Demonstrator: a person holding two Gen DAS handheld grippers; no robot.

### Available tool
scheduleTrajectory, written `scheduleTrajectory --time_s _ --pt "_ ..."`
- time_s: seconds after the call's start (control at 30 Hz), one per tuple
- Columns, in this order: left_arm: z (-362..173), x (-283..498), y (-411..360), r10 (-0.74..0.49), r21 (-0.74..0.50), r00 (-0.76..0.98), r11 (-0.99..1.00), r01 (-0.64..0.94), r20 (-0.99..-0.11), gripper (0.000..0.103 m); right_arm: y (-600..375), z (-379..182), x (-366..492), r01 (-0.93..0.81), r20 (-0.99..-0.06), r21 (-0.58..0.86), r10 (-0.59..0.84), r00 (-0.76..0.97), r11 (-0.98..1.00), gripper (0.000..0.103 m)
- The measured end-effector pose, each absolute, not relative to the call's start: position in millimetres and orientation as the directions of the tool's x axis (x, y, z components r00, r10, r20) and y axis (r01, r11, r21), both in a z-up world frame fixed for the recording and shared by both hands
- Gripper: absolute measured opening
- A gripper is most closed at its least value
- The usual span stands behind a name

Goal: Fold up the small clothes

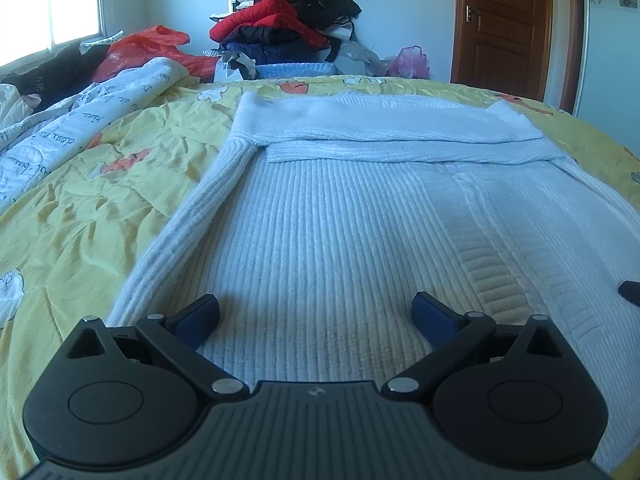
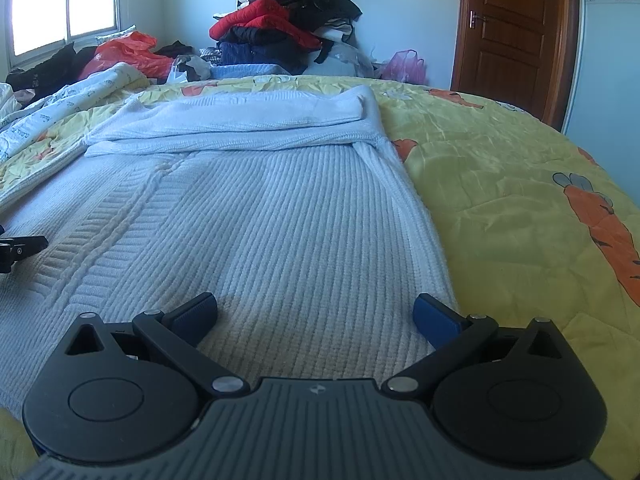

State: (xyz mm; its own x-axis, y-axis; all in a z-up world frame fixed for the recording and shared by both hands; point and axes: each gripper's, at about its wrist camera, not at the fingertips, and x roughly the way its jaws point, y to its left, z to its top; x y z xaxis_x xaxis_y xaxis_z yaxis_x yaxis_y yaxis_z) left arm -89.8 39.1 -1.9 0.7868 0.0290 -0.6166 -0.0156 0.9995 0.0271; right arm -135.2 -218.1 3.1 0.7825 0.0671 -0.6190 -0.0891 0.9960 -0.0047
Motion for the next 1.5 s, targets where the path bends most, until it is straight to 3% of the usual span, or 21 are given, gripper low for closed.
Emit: scheduleTrajectory --time_s 0.73,1.2,1.37,1.43,1.5 --pt "-2 -133 39 0.03 0.027 0.789 0.999 -0.018 -0.614 0.103 -216 6 -140 -0.079 -0.618 -0.016 0.052 0.784 0.997 0.101" --pt "14 -160 55 0.043 0.034 0.746 0.999 -0.028 -0.665 0.103 -215 14 -188 -0.156 -0.657 -0.068 0.073 0.751 0.985 0.102" --pt "24 -186 84 0.073 0.074 0.763 0.997 -0.033 -0.642 0.103 -234 34 -211 -0.226 -0.725 0.01 0.162 0.669 0.974 0.101" --pt "19 -183 100 0.09 0.073 0.741 0.996 -0.056 -0.665 0.103 -252 41 -211 -0.173 -0.724 0.083 0.179 0.666 0.981 0.1" --pt "15 -177 115 0.085 0.029 0.711 0.995 -0.091 -0.698 0.103 -272 42 -206 -0.115 -0.729 0.174 0.206 0.652 0.978 0.093"
